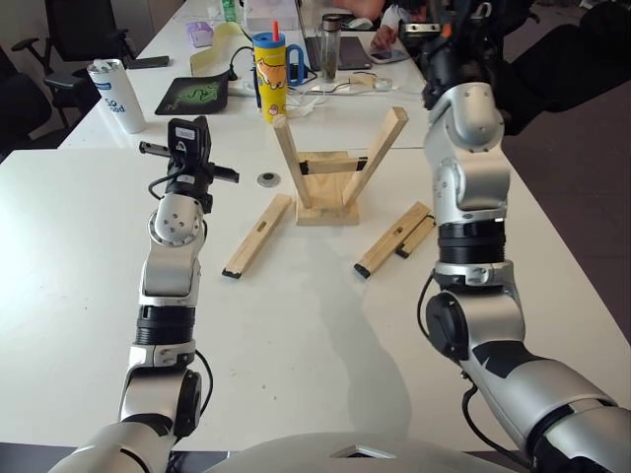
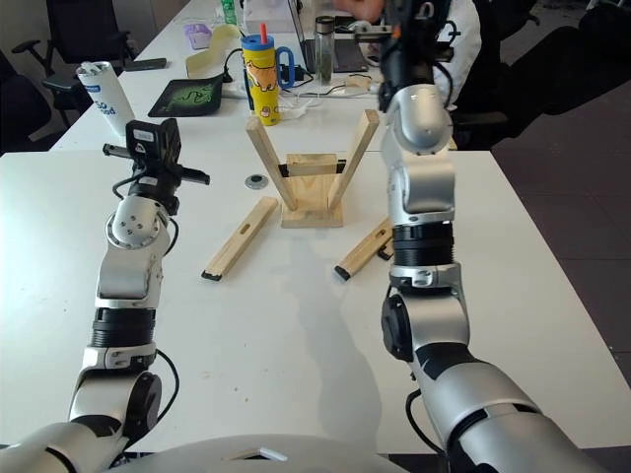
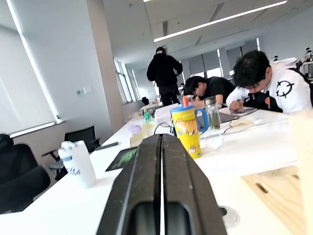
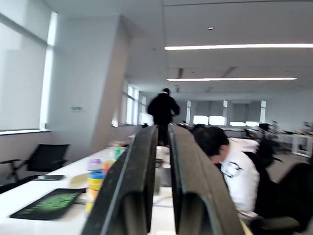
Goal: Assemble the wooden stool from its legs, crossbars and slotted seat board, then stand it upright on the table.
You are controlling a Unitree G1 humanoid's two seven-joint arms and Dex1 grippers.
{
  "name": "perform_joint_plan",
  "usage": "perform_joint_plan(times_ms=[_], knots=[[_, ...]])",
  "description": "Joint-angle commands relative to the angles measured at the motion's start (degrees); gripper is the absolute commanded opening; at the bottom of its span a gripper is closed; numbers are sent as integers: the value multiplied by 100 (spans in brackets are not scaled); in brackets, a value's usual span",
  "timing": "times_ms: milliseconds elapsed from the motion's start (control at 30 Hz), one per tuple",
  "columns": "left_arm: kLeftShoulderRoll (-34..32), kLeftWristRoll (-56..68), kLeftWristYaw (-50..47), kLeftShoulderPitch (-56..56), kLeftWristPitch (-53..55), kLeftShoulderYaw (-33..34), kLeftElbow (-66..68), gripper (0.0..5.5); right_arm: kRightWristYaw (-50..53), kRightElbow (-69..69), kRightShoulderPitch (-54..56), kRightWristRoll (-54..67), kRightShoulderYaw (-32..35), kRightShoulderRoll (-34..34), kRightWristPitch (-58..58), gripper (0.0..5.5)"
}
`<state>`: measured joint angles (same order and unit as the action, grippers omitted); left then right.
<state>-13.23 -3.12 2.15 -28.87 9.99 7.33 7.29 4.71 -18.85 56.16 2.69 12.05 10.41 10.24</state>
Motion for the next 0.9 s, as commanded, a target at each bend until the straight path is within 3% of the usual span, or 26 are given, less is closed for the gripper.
perform_joint_plan(times_ms=[33, 167, 267, 467, 633, 900], knots=[[-77, 76, -313, -504, -135, 268, 1574, 0, 527, -1672, -223, 65, 575, 482, 285, 99], [-89, -50, -373, -1342, -779, 126, 3499, 0, 351, -3077, -295, 248, 649, 307, 80, 99], [51, -262, -7, -1724, -1368, -308, 4244, 0, -573, -3404, -265, 172, 113, -126, -425, 99], [1135, 24, 1856, -1822, -2191, -1318, 3727, 0, -2566, -2759, -727, 14, -1283, -1088, -812, 99], [1003, -10, 1975, -1507, -2213, -1475, 3656, 0, -2431, -2699, -984, -162, -1375, -813, -610, 99], [634, -2, 1713, -530, -2200, -1361, 3499, 0, -1860, -2467, -883, 30, -816, -521, -449, 99]])
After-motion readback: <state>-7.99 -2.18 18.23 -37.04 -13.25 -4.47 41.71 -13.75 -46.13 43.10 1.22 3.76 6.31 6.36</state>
